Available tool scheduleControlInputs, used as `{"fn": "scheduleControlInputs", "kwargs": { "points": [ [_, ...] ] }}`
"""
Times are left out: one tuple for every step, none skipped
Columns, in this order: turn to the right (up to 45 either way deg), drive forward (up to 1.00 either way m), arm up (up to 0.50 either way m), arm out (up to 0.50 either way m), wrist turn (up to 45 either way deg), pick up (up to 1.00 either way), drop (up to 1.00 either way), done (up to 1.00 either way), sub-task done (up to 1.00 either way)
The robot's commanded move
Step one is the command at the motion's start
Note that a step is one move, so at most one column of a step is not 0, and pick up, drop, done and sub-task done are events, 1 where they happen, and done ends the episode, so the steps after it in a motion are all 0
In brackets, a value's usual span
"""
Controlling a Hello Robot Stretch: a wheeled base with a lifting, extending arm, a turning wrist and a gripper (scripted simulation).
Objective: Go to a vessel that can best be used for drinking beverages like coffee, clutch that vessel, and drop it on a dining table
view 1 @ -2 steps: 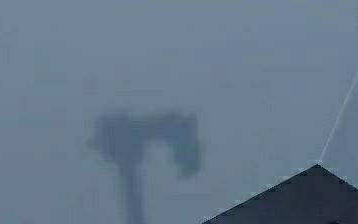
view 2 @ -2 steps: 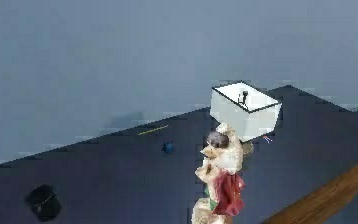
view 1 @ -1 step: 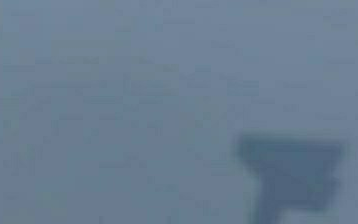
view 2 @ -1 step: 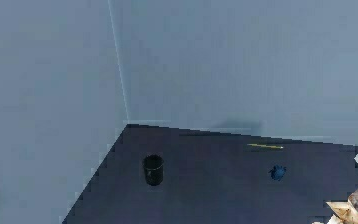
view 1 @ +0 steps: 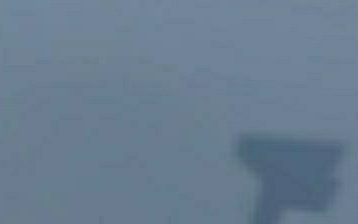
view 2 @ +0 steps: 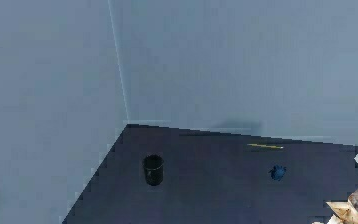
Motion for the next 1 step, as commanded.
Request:
{"fn": "scheduleControlInputs", "kwargs": {
  "points": [
    [0.0, 0.0, 0.34, 0.0, 0.0, 0.0, 0.0, 0.0, 0.0]
  ]
}}
